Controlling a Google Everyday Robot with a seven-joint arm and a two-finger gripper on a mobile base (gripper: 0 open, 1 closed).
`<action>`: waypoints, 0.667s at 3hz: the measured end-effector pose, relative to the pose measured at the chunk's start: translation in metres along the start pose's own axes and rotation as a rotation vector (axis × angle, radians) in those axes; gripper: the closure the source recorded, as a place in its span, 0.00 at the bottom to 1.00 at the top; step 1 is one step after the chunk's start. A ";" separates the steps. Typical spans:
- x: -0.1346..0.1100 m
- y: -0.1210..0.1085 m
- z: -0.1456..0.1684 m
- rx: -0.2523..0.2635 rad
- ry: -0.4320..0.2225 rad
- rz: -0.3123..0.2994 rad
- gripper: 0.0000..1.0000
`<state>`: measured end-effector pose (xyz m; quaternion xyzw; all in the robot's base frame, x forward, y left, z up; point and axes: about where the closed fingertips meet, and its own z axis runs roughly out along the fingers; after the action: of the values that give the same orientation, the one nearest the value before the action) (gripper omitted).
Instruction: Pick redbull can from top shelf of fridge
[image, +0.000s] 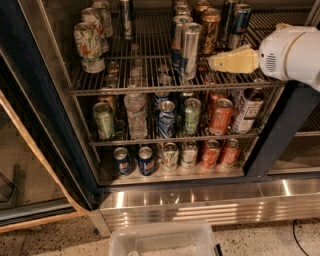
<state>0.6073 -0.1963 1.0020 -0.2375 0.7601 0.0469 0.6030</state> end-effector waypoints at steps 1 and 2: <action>0.003 -0.008 0.015 0.056 -0.044 0.070 0.00; 0.008 -0.014 0.027 0.096 -0.074 0.119 0.00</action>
Offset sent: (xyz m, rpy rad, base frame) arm 0.0448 -0.0103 -0.0274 0.1857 -0.0712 -0.1666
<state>0.6358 -0.2012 0.9897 -0.1609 0.7515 0.0549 0.6375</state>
